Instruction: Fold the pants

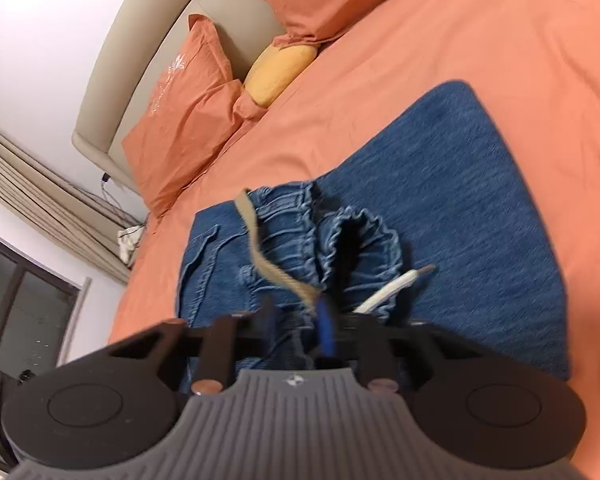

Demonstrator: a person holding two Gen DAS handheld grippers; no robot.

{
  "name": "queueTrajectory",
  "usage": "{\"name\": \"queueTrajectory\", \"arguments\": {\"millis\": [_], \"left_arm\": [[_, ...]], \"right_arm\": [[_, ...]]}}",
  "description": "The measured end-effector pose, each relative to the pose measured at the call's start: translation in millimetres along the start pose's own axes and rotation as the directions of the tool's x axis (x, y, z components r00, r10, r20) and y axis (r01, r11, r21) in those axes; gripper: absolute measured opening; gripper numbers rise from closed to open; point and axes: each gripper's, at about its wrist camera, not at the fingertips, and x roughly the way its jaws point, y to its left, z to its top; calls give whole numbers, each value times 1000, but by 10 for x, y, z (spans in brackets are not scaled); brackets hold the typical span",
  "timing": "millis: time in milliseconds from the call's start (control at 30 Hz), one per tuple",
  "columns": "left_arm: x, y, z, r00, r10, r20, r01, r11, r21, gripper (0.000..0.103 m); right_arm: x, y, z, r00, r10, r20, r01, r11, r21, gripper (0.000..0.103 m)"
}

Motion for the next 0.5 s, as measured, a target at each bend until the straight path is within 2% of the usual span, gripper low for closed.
{"name": "queueTrajectory", "arguments": {"millis": [33, 67, 133, 233, 267, 400, 500], "left_arm": [[5, -5, -11, 1000, 11, 1, -11, 1000, 9, 71], [19, -9, -13, 999, 34, 1, -34, 999, 17, 63], [29, -23, -4, 999, 51, 8, -51, 998, 24, 38], [-31, -46, 30, 997, 75, 28, -76, 997, 27, 15], [-64, -35, 11, 997, 69, 42, -70, 997, 24, 10], [-234, -34, -111, 994, 72, 85, -76, 996, 45, 8], [-256, 42, -171, 996, 64, 69, -66, 997, 25, 6]], "right_arm": [[-49, 23, 12, 1000, 9, 5, -9, 1000, -8, 8], [-125, 58, 28, 999, 30, 12, -30, 999, -18, 7], [-297, 177, 43, 997, 69, 21, -67, 995, -73, 5], [-540, 360, -43, 994, 108, 14, -104, 981, -161, 2], [-584, 409, -92, 995, 98, 9, -95, 977, -188, 1], [-593, 453, -239, 999, -30, -15, 26, 969, -247, 1], [-549, 416, -290, 995, -85, -48, 69, 961, -269, 0]]}}
